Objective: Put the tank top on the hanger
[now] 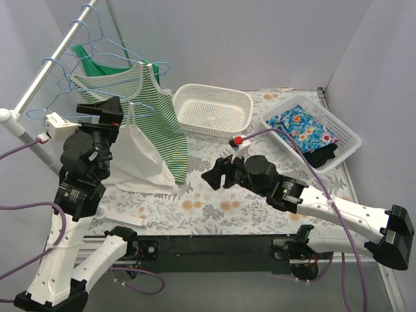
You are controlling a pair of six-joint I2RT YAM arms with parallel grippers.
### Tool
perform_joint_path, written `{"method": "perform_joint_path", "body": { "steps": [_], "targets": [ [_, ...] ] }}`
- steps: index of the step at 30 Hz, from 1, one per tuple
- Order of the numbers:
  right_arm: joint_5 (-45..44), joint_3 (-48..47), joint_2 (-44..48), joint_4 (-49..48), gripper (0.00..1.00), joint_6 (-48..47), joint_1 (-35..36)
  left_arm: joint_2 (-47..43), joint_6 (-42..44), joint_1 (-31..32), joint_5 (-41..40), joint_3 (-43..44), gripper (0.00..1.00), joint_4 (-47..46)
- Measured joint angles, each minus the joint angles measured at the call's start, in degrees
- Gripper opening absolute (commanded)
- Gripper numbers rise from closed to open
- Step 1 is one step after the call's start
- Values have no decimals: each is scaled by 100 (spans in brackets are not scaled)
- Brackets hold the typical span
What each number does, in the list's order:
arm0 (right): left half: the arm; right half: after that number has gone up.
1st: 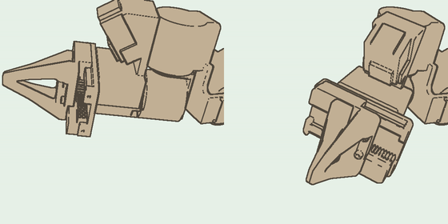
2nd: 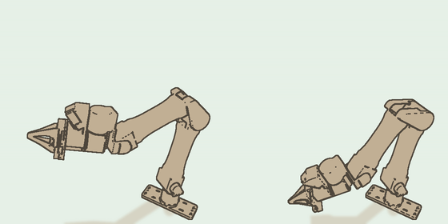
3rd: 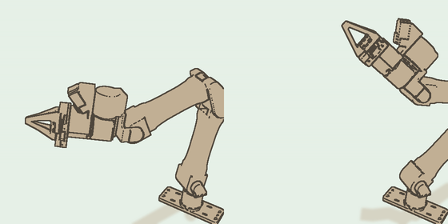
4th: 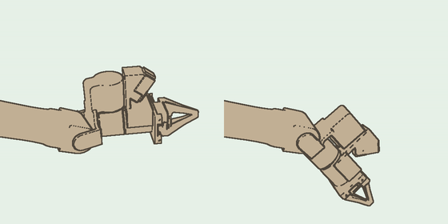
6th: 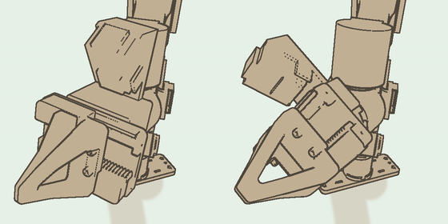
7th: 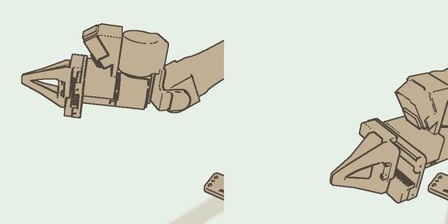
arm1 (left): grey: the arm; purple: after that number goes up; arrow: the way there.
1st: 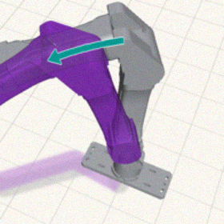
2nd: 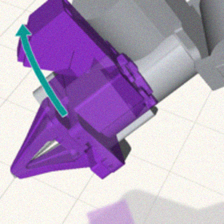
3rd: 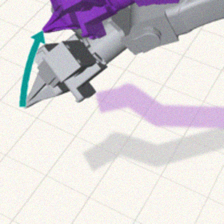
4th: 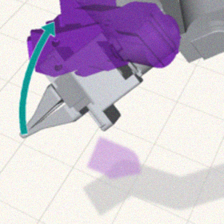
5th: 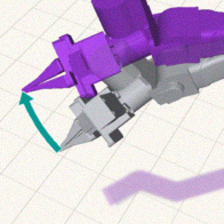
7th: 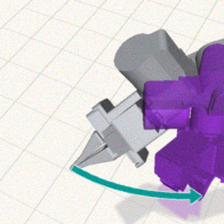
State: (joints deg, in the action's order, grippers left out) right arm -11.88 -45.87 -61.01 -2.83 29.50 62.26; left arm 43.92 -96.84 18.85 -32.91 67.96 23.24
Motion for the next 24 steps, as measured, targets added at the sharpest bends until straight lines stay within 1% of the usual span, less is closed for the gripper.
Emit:
{"method": "perform_joint_path", "body": {
  "steps": [2,5,8,11,14,16,18,21,24],
  "targets": [
    [-20,0,114,7,74,-17,0,-35,205,0,229,79,98,166],
    [-109,0,317,20,75,-76,0,55,675,0,831,435,98,380],
    [-271,-2,527,52,77,-142,0,350,1255,0,1786,1029,98,439],
    [-503,-4,769,177,78,-192,0,693,1663,0,2721,1434,98,444],
    [-820,-4,1058,308,79,-282,0,1043,1969,4,3521,1526,98,452],
    [-1045,-2,1263,350,80,-321,0,1296,2118,129,3832,1523,98,483],
    [-1309,4,1521,396,79,-376,0,1556,2240,479,3799,1515,98,505],
    [-1665,114,1908,474,80,-422,0,1993,2481,1775,3327,1480,98,514],
    [-1985,271,2247,616,80,-422,0,2282,2570,2763,2815,1165,98,404]
  ]
}}
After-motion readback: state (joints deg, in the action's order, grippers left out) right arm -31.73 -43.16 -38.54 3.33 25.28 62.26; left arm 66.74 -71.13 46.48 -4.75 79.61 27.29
